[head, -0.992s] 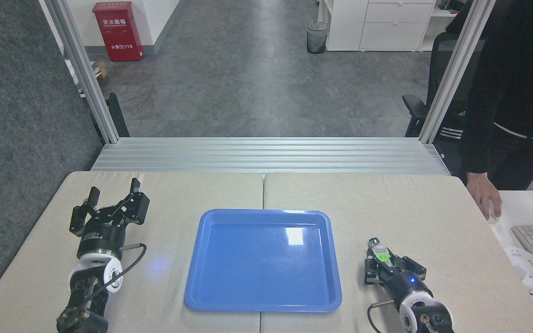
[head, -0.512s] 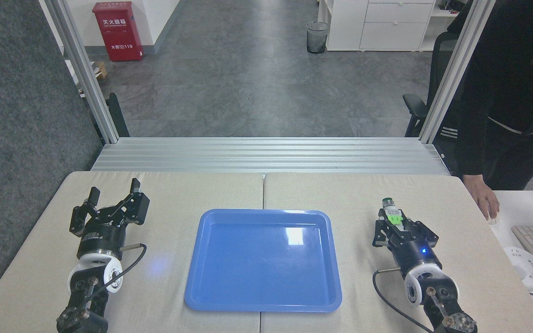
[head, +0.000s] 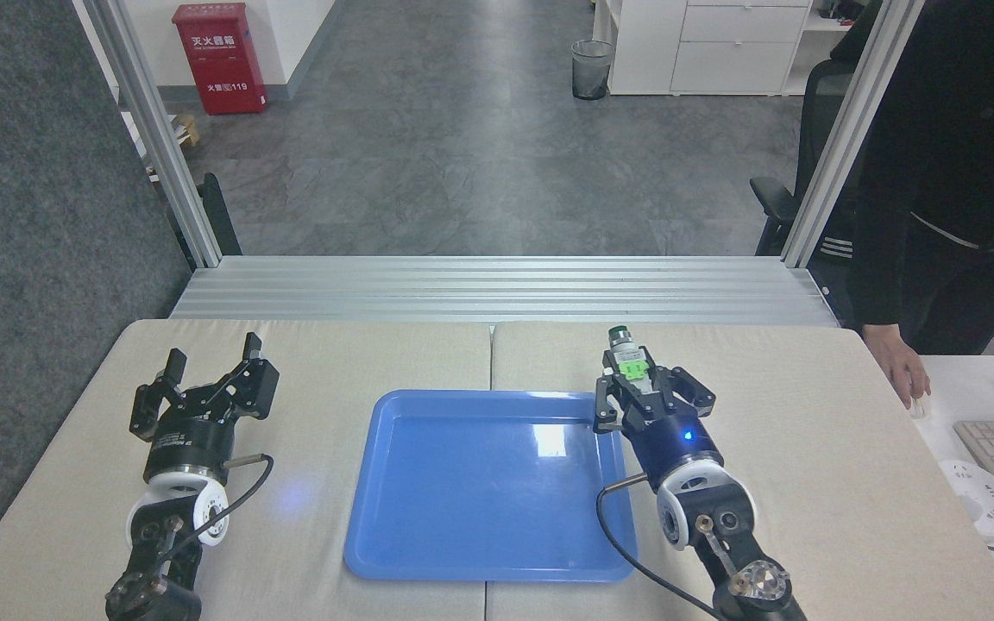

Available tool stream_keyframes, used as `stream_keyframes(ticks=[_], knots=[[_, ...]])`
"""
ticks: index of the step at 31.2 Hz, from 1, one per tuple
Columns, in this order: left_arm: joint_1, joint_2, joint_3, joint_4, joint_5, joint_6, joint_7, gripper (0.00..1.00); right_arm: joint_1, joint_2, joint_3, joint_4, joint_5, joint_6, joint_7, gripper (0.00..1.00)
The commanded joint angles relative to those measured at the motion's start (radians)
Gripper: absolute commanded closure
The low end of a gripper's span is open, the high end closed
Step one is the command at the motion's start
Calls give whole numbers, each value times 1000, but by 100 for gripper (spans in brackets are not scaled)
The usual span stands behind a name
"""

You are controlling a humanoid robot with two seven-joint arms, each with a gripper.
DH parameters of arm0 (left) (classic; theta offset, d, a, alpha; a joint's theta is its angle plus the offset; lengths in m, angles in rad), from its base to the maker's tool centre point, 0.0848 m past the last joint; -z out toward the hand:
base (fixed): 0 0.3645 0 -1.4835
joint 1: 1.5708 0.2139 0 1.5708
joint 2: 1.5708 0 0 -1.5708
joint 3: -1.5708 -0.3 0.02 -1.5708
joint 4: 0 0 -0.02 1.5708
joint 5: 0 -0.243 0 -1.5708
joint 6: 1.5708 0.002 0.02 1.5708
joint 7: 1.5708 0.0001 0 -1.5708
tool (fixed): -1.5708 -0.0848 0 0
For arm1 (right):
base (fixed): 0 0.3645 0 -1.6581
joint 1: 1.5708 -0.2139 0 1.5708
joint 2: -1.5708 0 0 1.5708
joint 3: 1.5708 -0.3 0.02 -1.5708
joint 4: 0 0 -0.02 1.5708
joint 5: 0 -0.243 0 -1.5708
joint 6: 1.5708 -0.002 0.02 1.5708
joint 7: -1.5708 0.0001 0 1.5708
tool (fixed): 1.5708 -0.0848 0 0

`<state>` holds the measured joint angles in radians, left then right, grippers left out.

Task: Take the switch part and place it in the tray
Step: 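Lift the switch part with the right gripper and carry it toward the tray, then lower the switch part into the blue tray and open the right gripper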

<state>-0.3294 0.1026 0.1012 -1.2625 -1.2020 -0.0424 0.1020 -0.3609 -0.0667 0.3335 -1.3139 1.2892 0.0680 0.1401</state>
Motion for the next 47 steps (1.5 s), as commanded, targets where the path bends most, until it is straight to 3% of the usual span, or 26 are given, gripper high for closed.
stream_keyframes(ticks=[1,7,12,19,25,31,36,38,42,45,47], knots=[[1,0,0,0,-1,1,-1,0,23,169,289,-53,42,22,65,84],[0,0,0,0,1,1,-1,0,69,163,312,19,42,29,122,84],[1,0,0,0,1,1,-1,0,69,163,323,80,52,30,217,83],[3,0,0,0,1,1,-1,0,66,162,335,139,78,41,251,81],[3,0,0,0,1,1,-1,0,56,151,328,156,94,85,251,59],[3,0,2,0,1,3,-1,0,37,131,257,160,84,127,248,4],[3,0,2,0,1,4,-1,0,30,142,147,151,70,121,222,2],[3,0,0,0,1,4,-1,0,19,146,107,137,59,122,149,2],[3,0,2,0,1,4,-1,0,-29,137,33,116,-34,119,-58,2],[3,0,2,0,1,4,-1,0,-72,102,13,117,-54,118,-132,2],[3,0,2,0,2,4,1,0,-84,21,-16,119,-57,118,-158,2]])
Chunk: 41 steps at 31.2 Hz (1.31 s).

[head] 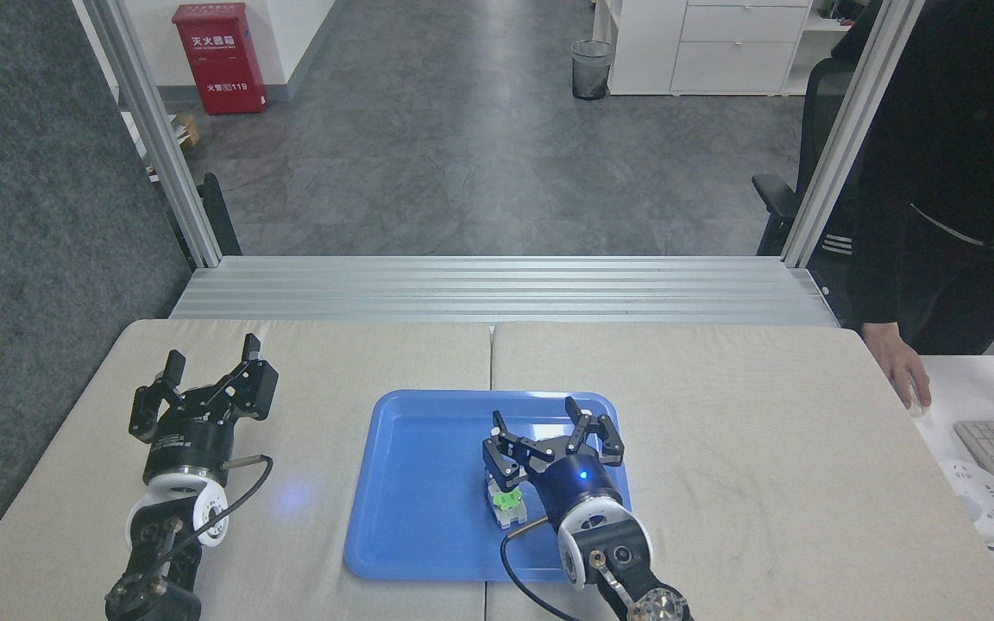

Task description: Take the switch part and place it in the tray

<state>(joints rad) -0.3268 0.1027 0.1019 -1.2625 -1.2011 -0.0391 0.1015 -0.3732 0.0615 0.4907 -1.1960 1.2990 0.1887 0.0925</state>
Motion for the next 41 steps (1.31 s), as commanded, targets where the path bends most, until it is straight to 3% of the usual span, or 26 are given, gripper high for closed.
stream_keyframes(ticks=[1,3,7,9,11,13,15,24,29,36,41], knots=[[0,0,1,0,2,1,1,0,-72,-150,-184,3,-67,-5,-123,2],[0,2,1,0,2,1,1,0,-70,-248,-189,19,-67,-18,-186,2],[-1,3,2,3,2,1,1,0,-56,-350,-192,84,-75,-32,-358,2],[-1,5,2,5,2,1,3,0,-49,-359,-202,110,-110,-29,-367,2],[0,5,2,6,2,1,3,0,-18,-361,-237,116,-185,-31,-349,2],[0,5,4,6,2,1,3,0,14,-362,-279,116,-263,-34,-295,2],[0,6,4,8,2,-1,1,0,23,-368,-302,116,-291,-34,-235,2],[0,6,4,9,2,-1,3,0,33,-454,-310,104,-296,-34,-243,2],[-1,6,2,9,2,-1,3,0,31,-465,-310,93,-297,-35,-238,2],[-1,6,2,12,2,-1,3,0,33,-470,-314,-39,-300,-29,-146,2],[-1,8,2,14,2,-1,3,0,33,-473,-343,-66,-300,-35,-131,2]])
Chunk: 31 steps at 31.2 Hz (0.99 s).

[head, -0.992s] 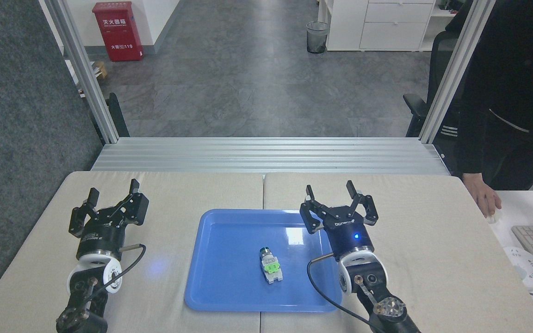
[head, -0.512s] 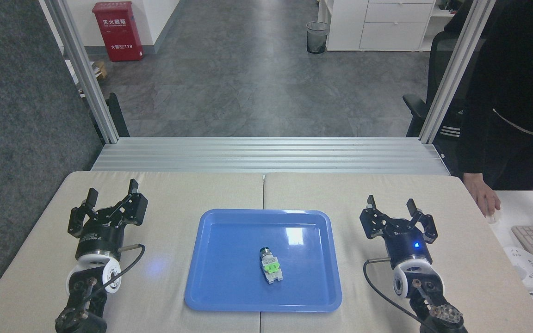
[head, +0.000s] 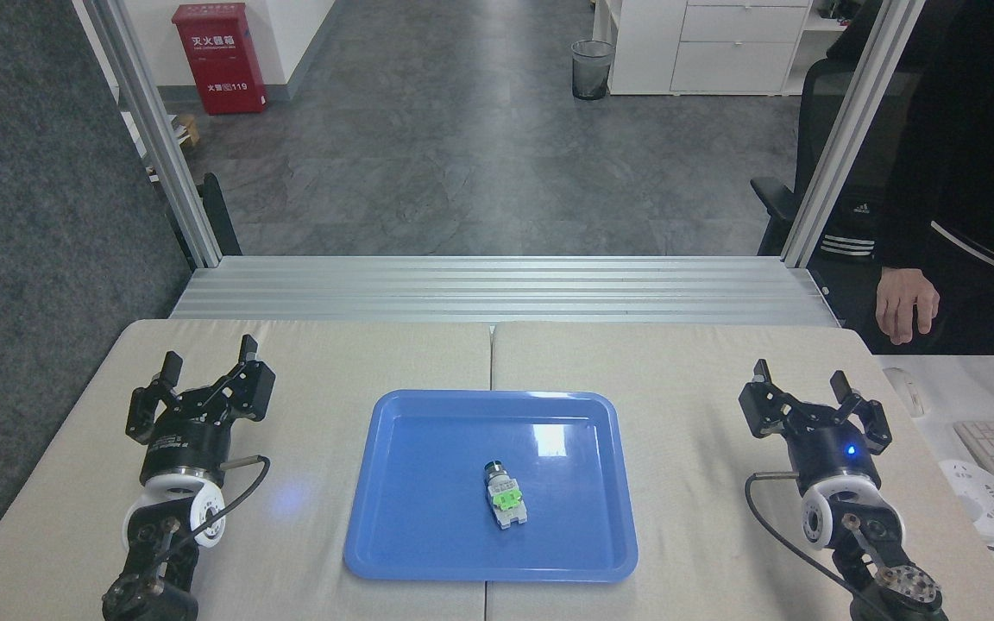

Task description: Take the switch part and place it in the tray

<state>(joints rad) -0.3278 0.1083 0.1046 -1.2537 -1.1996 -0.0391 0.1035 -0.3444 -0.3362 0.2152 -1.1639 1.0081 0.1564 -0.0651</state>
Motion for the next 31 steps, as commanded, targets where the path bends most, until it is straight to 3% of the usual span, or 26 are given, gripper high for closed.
stream_keyframes(ticks=[1,31], knots=[[0,2,0,5,2,-1,1,0,2,-75,-66,-99,-10,-3,27,2],[3,-2,0,4,0,-1,1,0,10,-73,-68,-94,-8,-35,24,2]])
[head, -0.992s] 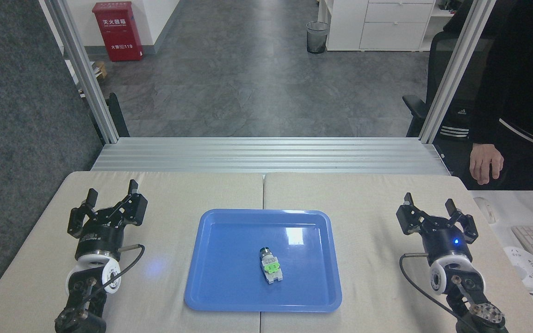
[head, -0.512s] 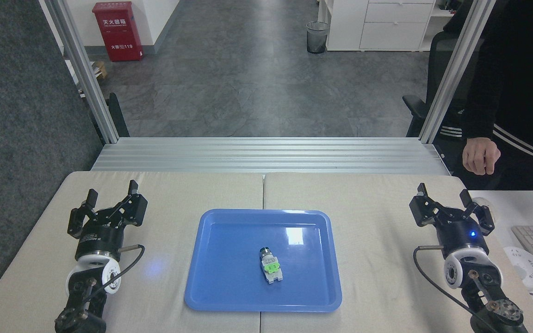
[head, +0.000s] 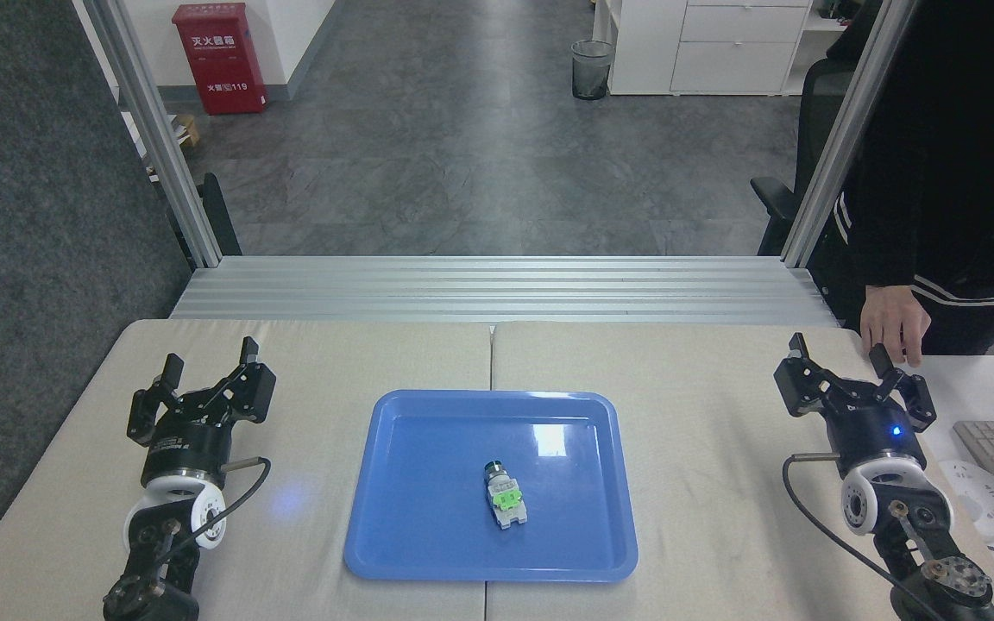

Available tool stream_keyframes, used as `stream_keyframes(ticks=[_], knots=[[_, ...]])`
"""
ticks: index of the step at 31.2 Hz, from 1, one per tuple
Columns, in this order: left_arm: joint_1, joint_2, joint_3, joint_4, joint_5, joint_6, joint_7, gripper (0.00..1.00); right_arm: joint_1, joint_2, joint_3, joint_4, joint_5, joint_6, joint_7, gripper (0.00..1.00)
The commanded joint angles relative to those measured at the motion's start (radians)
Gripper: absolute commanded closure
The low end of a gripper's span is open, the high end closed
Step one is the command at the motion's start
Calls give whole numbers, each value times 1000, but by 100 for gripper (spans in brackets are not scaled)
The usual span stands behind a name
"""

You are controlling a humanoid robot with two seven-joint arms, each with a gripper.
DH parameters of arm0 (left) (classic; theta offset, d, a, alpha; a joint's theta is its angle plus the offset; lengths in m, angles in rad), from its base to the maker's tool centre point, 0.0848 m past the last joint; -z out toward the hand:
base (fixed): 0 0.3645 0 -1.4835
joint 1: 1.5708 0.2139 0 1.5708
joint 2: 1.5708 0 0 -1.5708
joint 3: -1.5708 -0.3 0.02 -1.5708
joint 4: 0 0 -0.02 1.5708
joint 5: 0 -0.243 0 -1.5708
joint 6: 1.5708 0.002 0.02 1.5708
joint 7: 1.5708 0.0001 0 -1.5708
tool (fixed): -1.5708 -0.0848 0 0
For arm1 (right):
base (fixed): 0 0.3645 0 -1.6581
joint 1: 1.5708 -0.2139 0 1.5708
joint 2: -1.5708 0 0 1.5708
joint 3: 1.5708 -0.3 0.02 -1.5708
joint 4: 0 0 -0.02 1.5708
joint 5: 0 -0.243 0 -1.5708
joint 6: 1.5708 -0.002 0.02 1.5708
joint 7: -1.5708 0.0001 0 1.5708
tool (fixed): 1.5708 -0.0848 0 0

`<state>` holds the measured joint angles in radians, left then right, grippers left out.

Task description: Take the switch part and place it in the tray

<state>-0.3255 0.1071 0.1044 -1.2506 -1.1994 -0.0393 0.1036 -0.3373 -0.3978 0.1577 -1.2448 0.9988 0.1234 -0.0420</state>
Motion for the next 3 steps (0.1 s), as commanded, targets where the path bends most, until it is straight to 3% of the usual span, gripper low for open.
stream_keyframes(ticks=[1,3], knots=[[0,-1,0,0,0,-1,1,0,3,-12,-10,-13,3,-2,1,2],[0,-1,0,0,0,-1,1,0,3,-10,-10,-13,3,-2,1,2]])
